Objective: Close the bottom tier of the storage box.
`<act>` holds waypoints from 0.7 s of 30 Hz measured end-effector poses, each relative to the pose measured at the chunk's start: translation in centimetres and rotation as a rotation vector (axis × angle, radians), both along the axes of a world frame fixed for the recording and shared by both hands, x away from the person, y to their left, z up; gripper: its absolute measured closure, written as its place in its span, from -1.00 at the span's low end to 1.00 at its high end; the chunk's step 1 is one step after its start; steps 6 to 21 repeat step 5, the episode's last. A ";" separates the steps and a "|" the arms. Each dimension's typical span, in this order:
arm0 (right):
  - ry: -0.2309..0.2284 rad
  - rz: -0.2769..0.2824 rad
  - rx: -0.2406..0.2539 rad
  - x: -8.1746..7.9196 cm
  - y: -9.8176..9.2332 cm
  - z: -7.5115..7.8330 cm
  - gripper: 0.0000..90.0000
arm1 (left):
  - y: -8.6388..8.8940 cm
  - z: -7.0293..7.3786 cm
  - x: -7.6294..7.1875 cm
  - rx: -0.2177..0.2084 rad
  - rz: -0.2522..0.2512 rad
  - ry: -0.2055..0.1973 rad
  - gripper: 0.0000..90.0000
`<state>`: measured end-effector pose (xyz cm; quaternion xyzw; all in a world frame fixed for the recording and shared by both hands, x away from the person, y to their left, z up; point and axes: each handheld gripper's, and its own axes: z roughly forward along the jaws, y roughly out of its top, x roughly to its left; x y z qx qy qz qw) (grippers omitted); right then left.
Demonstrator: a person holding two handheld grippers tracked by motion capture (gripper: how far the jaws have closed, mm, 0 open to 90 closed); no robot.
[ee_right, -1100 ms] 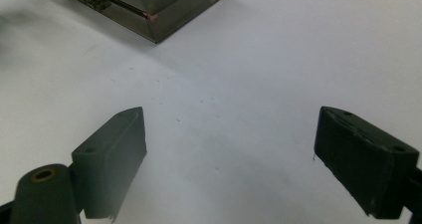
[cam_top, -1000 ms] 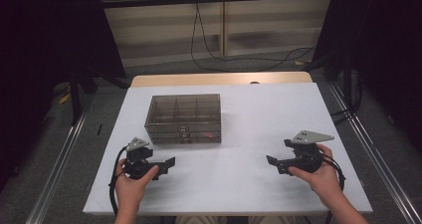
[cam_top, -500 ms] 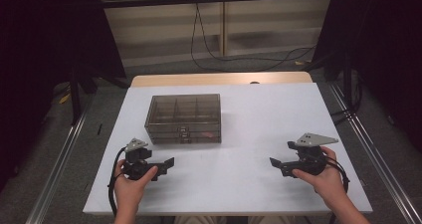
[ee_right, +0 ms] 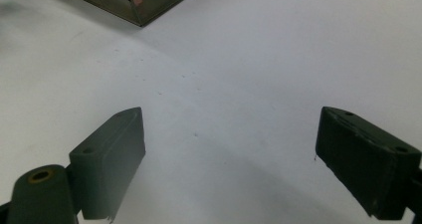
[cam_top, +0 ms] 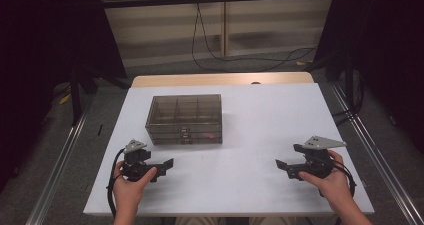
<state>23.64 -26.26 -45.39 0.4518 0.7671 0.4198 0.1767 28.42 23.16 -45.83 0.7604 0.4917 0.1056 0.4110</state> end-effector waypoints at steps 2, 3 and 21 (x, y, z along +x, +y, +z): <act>0.002 0.001 -0.008 0.0 -0.1 0.0 -0.74 | 0.1 -0.1 0.0 0.003 0.000 0.003 -0.90; 0.001 0.002 -0.011 0.0 -0.1 -0.1 -0.75 | 0.2 -0.1 0.0 0.002 -0.001 0.004 -0.90; 0.000 0.000 -0.016 -0.1 -0.2 -0.2 -0.76 | 0.3 -0.2 0.0 -0.001 0.000 0.001 -0.91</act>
